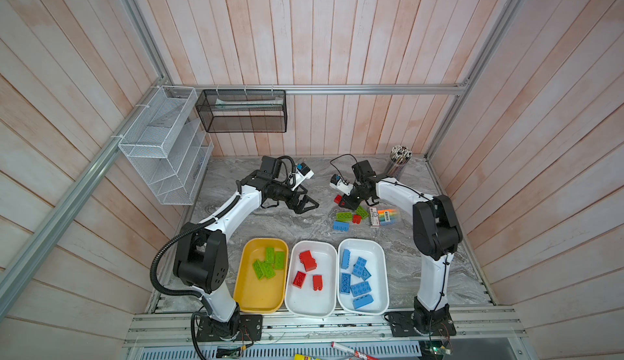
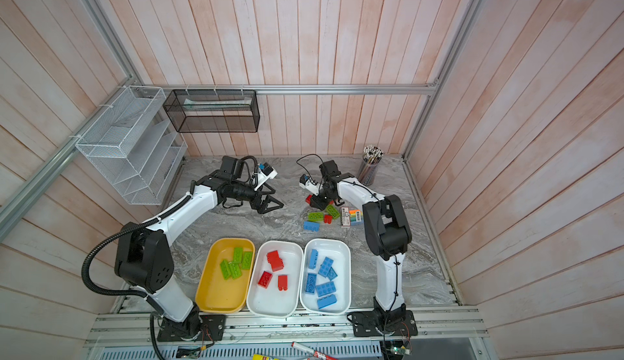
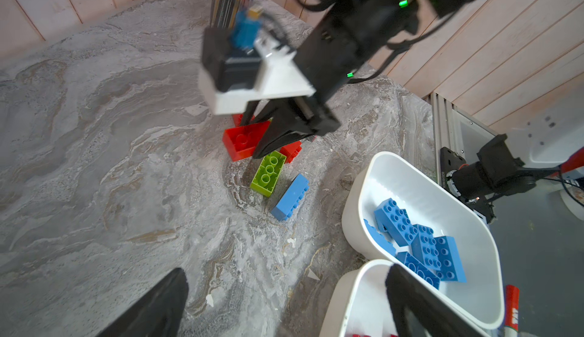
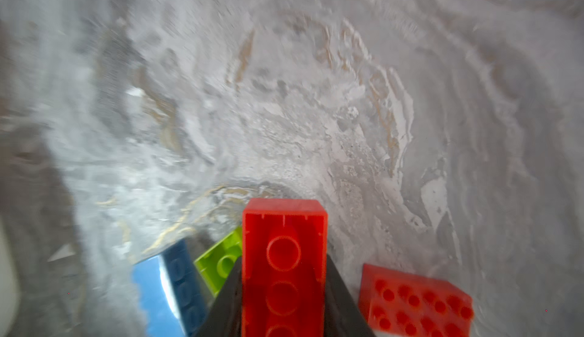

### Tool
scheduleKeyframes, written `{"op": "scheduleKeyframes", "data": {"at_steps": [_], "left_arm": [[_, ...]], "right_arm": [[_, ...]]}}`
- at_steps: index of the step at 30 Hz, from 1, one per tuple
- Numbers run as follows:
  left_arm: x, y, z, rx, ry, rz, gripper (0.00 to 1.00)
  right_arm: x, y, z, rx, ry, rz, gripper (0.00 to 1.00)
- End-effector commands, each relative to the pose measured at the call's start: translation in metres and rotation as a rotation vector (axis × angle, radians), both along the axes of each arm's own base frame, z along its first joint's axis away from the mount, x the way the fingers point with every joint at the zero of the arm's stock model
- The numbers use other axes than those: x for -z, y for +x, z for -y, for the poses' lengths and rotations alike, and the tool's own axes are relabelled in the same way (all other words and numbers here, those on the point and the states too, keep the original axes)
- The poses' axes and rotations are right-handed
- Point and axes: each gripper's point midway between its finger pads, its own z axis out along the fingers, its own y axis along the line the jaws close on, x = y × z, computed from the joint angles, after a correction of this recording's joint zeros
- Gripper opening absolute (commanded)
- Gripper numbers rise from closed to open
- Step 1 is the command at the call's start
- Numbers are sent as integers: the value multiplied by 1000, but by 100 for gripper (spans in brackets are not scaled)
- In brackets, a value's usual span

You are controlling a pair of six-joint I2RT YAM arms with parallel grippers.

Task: Sort the legos into containers by color
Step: 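Lower the right gripper onto a red brick and grasp it, then carry the red brick into the middle white tub and release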

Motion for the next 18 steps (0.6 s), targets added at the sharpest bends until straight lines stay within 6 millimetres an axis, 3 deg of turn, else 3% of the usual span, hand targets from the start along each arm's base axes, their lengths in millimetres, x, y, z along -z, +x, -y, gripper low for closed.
{"op": "scheduleKeyframes", "data": {"at_steps": [1, 6, 12, 15, 18], "left_arm": [[-6, -5, -4, 7, -25, 0, 100], [-6, -6, -9, 15, -30, -14, 100], [-6, -7, -16, 4, -32, -29, 100], [-8, -7, -16, 3, -37, -27, 100], [-8, -7, -17, 2, -40, -27, 100]], "right_arm": [[-39, -46, -21, -78, 134, 28, 25], [-47, -125, -37, -196, 191, 11, 26], [-28, -195, -72, -344, 201, -15, 26], [-2, -216, -79, -394, 135, -35, 27], [17, -224, -81, -434, 55, -43, 31]]}}
